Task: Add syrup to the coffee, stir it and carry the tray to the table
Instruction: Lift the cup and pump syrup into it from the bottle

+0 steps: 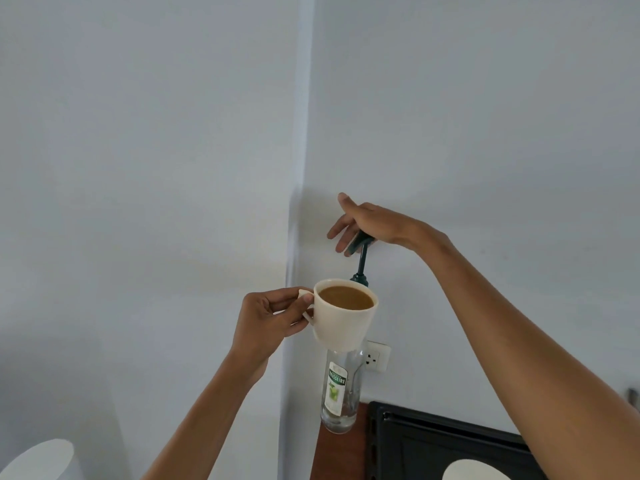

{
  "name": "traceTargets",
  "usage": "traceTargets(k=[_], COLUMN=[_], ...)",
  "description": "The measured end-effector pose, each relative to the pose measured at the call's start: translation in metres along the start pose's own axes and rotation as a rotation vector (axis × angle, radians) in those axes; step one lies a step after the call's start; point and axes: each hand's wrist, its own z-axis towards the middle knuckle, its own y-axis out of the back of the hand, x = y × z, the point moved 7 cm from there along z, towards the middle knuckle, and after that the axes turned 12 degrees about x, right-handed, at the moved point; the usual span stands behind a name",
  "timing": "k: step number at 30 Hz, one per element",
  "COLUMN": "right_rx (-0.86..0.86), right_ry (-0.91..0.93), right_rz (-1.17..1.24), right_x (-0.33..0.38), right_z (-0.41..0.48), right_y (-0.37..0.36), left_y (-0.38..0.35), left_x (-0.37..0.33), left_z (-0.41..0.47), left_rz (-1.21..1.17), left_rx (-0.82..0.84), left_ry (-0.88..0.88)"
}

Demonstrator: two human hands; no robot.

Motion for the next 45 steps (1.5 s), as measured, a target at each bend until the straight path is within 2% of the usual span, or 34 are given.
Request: traceTargets(k=[4, 23, 45], right_rx=[0.088, -0.051, -0.051], right_ry=[-0.054, 0.001, 0.004], right_rz=[0.012, -0.032, -0.045], right_x=[-0.005, -0.019, -0.018], right_z=[0.013, 0.028, 0.023], right_y=[-0.010, -0.008, -0.008], left_y=[-0.002, -0.001, -0.001], left_x=[-0.009, -0.031, -0.034], left_z=[0.008, 0.024, 0.026], left_rz=[-0.016, -0.068, -0.053], left_rx=[0.024, -0.049, -0.047], left_ry=[-0.010, -0.054, -0.071])
